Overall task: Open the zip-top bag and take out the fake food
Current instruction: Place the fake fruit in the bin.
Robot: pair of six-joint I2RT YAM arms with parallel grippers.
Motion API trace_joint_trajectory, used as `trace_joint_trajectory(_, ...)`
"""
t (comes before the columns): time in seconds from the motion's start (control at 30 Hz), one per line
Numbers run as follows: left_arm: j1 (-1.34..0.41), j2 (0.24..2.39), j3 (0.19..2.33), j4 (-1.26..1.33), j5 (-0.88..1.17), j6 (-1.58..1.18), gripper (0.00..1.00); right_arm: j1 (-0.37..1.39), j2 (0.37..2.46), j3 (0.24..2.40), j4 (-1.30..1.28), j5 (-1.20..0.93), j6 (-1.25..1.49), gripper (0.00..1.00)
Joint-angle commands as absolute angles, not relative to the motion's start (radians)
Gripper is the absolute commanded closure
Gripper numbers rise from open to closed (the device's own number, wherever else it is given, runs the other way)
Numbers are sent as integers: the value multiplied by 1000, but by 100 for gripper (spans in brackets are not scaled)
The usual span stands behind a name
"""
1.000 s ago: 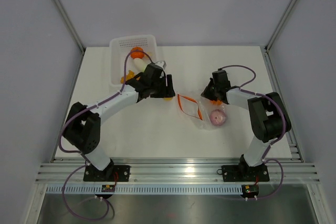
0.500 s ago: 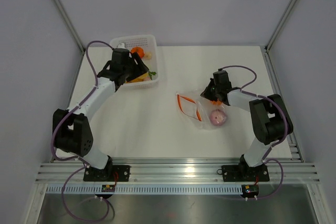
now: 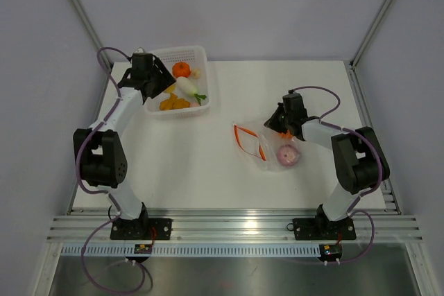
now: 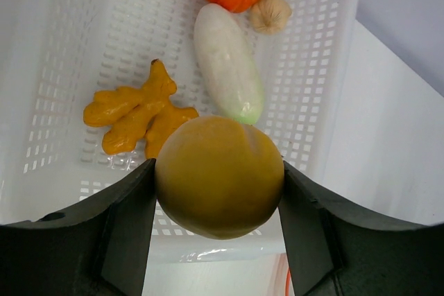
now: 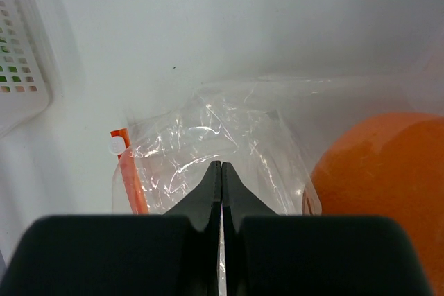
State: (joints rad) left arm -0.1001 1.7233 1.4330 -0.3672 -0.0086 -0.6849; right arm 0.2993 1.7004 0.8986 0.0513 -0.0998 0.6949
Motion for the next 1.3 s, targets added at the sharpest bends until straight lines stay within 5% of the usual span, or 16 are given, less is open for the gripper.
trace_joint_trajectory(0.0, -101, 1736, 1477, -361, -18, -675, 48, 301, 1663, 900, 97, -123, 703, 100)
trace_joint_trajectory(0.1, -101, 1752, 1476, -364, -23, -672, 44, 301, 1661, 897, 95, -123, 701, 100)
trace_joint_trajectory(0.23, -101, 1752, 1476, -374, -51, -660, 22, 301, 1657, 896, 97, -126, 701, 100)
trace_joint_trajectory(0.43, -103, 1710, 1451, -373, -31, -646, 9, 302, 1641, 900, 84, -133, 690, 99)
trace_joint_trajectory(0.47, -107, 1703, 1439, -373, -26, -650, 8, 301, 1638, 905, 78, -150, 675, 93)
trace_joint_trajectory(0.77, -280, 1551, 1307, -331, 18, -687, 7, 304, 1545, 904, 5, -137, 641, 69)
trace_joint_trajectory(0.9, -383, 1456, 1189, -276, 25, -683, 7, 325, 1459, 879, -64, -104, 632, 42)
trace_joint_trajectory(1.0, -446, 1399, 1096, -229, 55, -673, 7, 342, 1398, 881, -138, -25, 615, 34)
trace_joint_trajectory(1.27, -495, 1396, 942, -86, 169, -680, 7, 347, 1238, 804, -241, 144, 615, 35)
